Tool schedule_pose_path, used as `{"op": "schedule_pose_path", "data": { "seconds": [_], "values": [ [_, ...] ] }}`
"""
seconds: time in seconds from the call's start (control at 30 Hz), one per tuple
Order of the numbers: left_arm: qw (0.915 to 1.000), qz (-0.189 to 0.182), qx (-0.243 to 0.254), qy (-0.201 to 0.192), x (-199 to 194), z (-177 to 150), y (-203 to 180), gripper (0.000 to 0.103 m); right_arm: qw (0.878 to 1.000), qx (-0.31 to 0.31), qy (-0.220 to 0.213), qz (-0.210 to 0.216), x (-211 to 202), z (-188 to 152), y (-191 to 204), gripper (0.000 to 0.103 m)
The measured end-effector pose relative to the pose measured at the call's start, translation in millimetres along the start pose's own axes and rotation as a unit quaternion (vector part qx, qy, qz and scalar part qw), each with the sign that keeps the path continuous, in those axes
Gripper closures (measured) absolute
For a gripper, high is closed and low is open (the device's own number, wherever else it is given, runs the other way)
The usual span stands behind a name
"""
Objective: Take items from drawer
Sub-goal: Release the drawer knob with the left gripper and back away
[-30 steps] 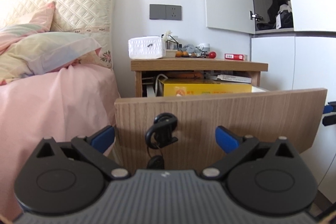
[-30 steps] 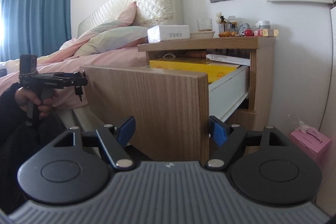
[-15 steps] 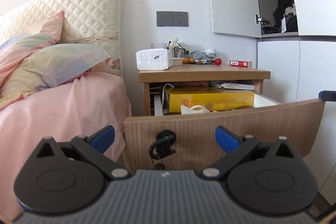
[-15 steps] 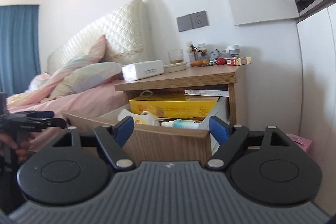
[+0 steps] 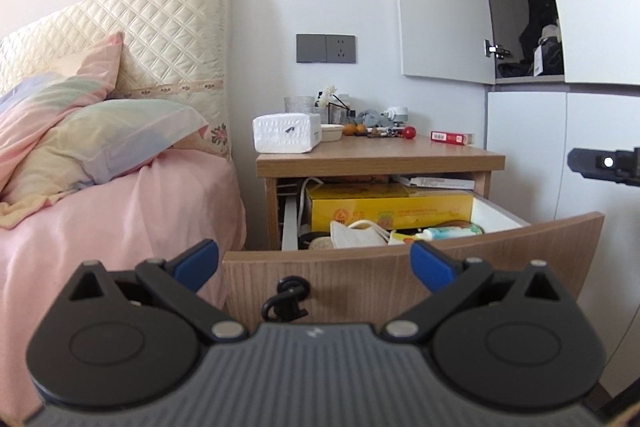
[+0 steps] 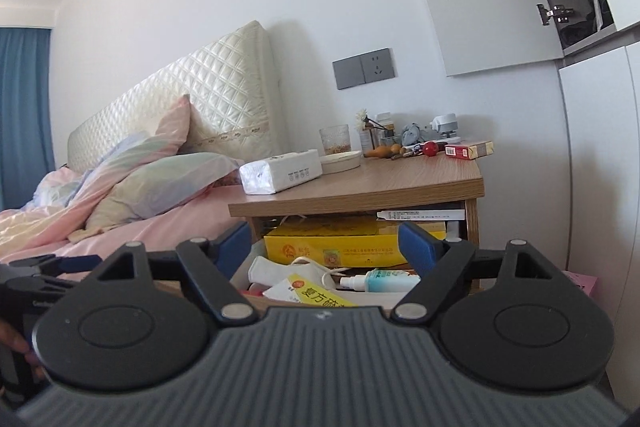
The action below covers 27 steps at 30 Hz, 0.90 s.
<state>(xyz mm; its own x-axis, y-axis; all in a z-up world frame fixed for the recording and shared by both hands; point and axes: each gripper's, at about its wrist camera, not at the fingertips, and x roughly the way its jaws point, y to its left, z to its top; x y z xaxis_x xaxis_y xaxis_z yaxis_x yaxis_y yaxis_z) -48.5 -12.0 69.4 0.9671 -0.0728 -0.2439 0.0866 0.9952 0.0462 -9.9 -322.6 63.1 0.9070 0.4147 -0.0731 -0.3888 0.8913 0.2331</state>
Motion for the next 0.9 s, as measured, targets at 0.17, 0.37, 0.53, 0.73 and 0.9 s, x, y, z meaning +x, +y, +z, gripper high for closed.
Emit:
{"op": "schedule_pose_path", "data": {
  "seconds": [0.17, 0.37, 0.53, 0.73, 0.9],
  "values": [
    [1.0, -0.002, -0.002, -0.003, -3.8, 6.7, -7.1, 0.0, 1.0, -0.002, -0.005, -0.015, 3.1, 1.7, 22.1, 0.02],
    [1.0, -0.004, -0.002, -0.002, -6.6, 17.3, -12.7, 0.0, 1.0, -0.01, -0.007, -0.009, 7.5, 1.4, 42.4, 0.018],
    [1.0, 0.001, 0.007, -0.006, -5.0, 33.6, -15.3, 0.0, 1.0, -0.013, -0.007, 0.005, 11.4, 1.0, 54.2, 0.007],
    [0.9999, 0.004, -0.009, -0.009, 5.5, 39.5, -9.9, 0.0, 1.0, 0.002, 0.0, -0.013, 16.9, 3.6, 58.5, 0.0],
    [0.9994, 0.018, 0.01, -0.029, 2.7, 33.4, -4.5, 0.0, 0.999, -0.005, 0.02, -0.042, 16.1, 10.2, 71.7, 0.0]
  ]
}}
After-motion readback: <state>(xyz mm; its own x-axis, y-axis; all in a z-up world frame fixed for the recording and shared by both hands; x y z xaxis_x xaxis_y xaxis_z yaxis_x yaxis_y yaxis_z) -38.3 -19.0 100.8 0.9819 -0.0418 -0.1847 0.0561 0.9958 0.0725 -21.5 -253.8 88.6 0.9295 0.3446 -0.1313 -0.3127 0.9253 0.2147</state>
